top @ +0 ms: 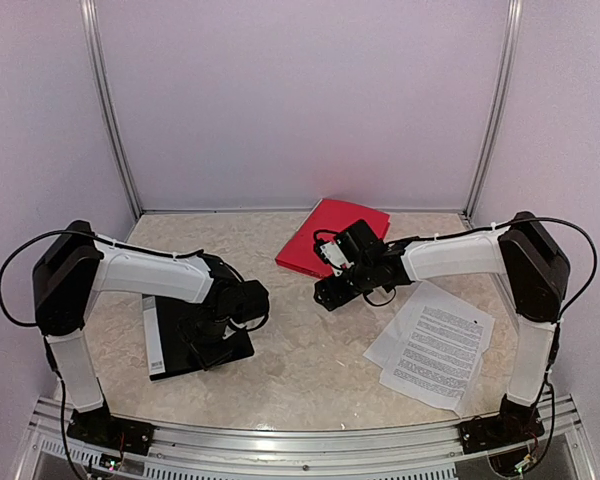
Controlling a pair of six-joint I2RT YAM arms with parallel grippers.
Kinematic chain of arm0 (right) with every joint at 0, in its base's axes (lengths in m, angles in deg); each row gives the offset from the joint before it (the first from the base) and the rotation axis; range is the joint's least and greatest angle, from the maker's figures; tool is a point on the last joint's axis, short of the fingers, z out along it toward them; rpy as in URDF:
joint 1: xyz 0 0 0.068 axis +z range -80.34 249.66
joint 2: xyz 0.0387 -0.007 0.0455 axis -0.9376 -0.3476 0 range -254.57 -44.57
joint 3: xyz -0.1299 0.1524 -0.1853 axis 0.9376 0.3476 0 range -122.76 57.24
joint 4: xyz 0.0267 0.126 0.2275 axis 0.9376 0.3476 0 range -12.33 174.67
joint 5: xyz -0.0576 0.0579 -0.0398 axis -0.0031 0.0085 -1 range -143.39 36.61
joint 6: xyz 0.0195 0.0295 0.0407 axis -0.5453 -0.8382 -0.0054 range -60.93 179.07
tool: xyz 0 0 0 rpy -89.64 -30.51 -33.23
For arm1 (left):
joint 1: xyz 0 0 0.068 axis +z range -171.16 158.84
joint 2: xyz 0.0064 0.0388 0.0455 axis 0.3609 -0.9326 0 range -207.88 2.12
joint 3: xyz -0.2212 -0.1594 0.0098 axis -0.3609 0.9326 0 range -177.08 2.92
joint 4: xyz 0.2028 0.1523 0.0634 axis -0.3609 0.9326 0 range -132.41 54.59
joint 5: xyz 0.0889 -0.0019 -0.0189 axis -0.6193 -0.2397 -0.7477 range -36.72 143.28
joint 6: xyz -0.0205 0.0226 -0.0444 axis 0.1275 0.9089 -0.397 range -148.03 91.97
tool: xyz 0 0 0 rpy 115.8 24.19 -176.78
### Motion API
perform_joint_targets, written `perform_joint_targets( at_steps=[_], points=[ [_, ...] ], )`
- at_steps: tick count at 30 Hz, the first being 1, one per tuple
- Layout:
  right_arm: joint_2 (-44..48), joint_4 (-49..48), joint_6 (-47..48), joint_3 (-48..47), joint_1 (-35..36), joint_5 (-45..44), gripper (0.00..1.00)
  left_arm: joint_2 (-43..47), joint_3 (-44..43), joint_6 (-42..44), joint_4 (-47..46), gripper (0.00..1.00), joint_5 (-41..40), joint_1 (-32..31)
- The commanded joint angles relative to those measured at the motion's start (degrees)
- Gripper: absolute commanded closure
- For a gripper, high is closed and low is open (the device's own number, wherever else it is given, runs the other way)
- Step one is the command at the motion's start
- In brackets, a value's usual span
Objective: Put the files into the folder
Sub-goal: Move the folder to the center of the board.
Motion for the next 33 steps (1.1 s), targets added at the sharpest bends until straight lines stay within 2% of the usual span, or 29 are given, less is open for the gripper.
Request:
perform_joint_targets(
  at_steps=[1,5,9,13,22,27,29,31,33],
  points=[
    [-1.0,-0.8,-0.5,0.4,0.8,0.5,0.23,-2.0,0.8,0.7,-0.7,0.38,-2.5,-1.0],
    [-1.3,-1.0,-0.7,0.4,0.9,0.4,0.23,-3.2,0.8,0.5,-0.7,0.47,-3.0,-1.4],
    [-1.6,-0.9,-0.7,0.2,1.1,0.5,0.23,-2.5,1.1,1.5,-1.9,0.45,-1.4,-2.7],
    [-1.6,-0.8,-0.7,0.1,1.1,0.5,0.23,-1.0,1.5,1.8,-2.8,0.39,-1.4,-3.2],
    [-2.8,-0.7,-0.9,-1.2,1.7,2.3,0.23,-2.5,1.5,0.4,-2.1,0.45,-6.9,-3.0],
    [-3.2,-0.7,-1.0,-1.2,1.9,2.4,0.24,-2.5,1.1,0.7,-2.3,0.60,-6.6,-3.2],
    [-3.0,-0.7,-1.1,-1.0,2.0,2.4,0.24,-2.4,0.8,1.0,-2.4,0.70,-6.6,-3.4],
    [-2.8,-0.7,-1.1,-1.1,2.1,2.3,0.24,-2.3,0.3,1.1,-2.6,0.85,-6.7,-3.7],
    [-2.6,-0.6,-1.1,-1.1,2.1,2.1,0.24,-2.4,-0.3,1.1,-2.8,0.93,-7.8,-4.3]
  ],
)
